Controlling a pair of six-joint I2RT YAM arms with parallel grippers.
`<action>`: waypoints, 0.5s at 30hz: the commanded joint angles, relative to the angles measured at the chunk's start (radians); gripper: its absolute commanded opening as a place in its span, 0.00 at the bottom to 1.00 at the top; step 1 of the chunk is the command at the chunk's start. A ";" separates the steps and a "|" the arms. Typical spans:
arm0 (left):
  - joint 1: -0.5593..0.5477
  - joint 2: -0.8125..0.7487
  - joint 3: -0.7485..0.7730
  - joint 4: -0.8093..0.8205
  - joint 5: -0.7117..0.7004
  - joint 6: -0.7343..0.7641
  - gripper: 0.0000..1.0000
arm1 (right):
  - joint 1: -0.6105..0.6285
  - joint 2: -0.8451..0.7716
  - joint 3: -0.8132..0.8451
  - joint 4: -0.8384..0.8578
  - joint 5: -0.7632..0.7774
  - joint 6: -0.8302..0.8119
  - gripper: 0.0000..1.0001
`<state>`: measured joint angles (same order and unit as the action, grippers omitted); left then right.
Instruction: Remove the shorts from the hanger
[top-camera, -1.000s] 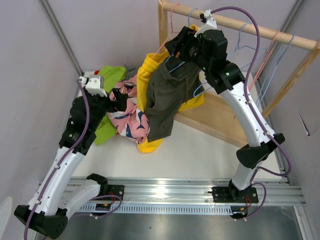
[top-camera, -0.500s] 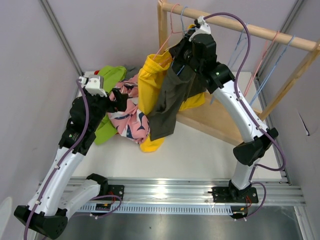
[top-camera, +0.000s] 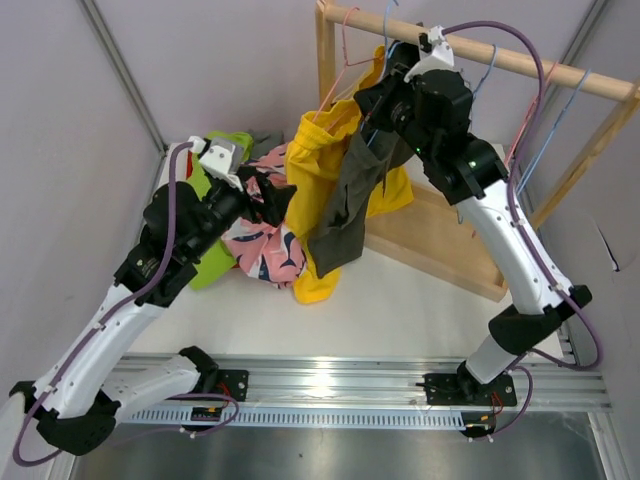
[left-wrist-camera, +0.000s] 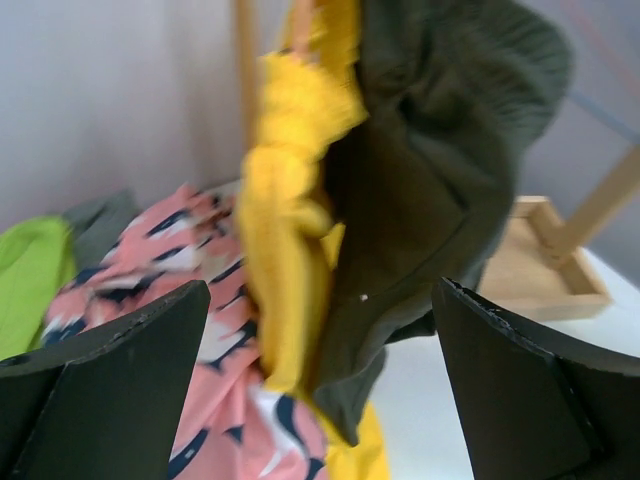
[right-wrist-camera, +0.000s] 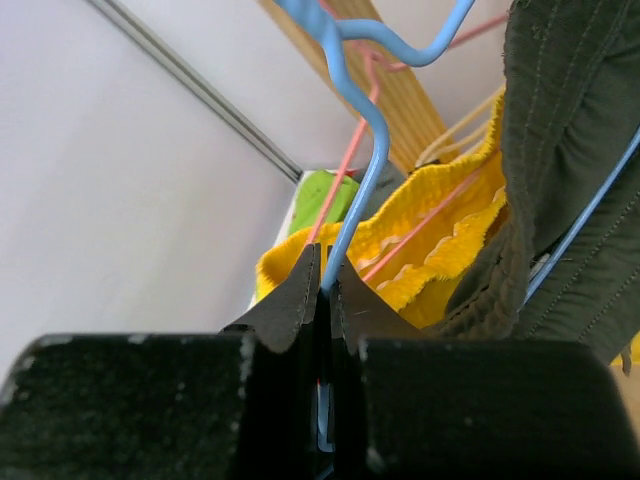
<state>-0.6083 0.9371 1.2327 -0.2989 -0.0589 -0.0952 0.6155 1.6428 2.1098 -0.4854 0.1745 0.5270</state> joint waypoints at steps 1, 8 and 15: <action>-0.091 0.028 0.060 0.053 0.103 0.057 0.99 | 0.029 -0.119 0.018 0.094 0.028 -0.025 0.00; -0.272 0.132 0.082 0.184 0.151 0.068 0.99 | 0.062 -0.208 -0.040 0.074 0.048 -0.018 0.00; -0.369 0.244 0.125 0.219 0.114 0.074 0.99 | 0.075 -0.297 -0.154 0.111 0.068 -0.012 0.00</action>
<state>-0.9489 1.1645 1.2930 -0.1535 0.0486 -0.0425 0.6811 1.4239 1.9709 -0.5148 0.2104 0.5385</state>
